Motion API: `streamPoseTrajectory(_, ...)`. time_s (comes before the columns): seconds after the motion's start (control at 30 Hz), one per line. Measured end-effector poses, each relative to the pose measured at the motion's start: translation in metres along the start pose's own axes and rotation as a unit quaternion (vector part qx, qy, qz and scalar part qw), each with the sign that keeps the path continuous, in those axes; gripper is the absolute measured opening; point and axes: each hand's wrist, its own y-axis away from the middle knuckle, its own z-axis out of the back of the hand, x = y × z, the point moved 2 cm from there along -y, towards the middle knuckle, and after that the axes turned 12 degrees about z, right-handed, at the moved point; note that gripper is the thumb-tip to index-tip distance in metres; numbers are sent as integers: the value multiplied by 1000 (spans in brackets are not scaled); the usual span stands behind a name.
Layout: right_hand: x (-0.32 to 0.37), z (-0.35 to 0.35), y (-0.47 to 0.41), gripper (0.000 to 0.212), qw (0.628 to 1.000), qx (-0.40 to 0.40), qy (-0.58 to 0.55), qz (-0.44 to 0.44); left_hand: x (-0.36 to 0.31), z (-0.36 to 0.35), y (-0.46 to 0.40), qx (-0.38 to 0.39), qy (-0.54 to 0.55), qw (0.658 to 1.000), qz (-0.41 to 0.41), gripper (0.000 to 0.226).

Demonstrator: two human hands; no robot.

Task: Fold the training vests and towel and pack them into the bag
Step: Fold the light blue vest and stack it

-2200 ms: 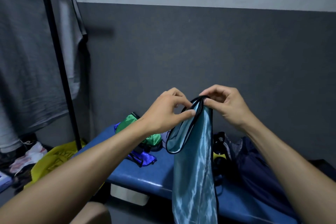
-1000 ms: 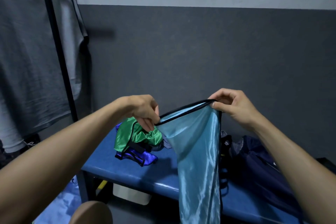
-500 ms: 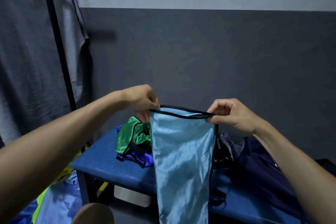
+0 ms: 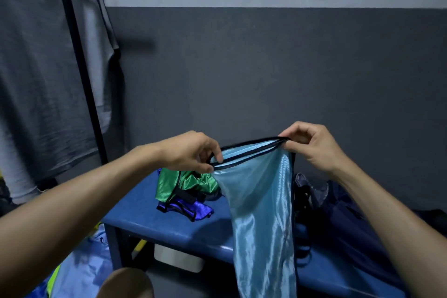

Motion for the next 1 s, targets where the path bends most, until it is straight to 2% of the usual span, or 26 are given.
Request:
streamPoseTrajectory(0.07,1,1,0,16,1000,6,2,1,-2,-2,0,-27,-12,1000,-5,18)
streamPoseTrajectory(0.23,0,6,1,17,1000,5,8,0,-3,-7,0,-11,63,998,-7,9)
streamPoseTrajectory(0.47,-4,11,1,17,1000,4,8,-3,-2,-7,1,-81,85,993,-23,6)
streamPoseTrajectory(0.6,-4,15,-1,14,1000,-6,7,-6,-4,-4,4,-61,43,997,-34,13)
streamPoseTrajectory(0.73,-5,19,-2,14,1000,-15,-4,-16,-8,-3,9,-29,68,996,-53,20)
streamPoseTrajectory(0.9,-6,22,2,16,999,9,-25,-41,-9,0,13,-71,63,992,-84,28)
streamPoseTrajectory(1.0,-4,23,6,13,996,33,-58,-59,-1,-1,12,-63,98,991,-68,27)
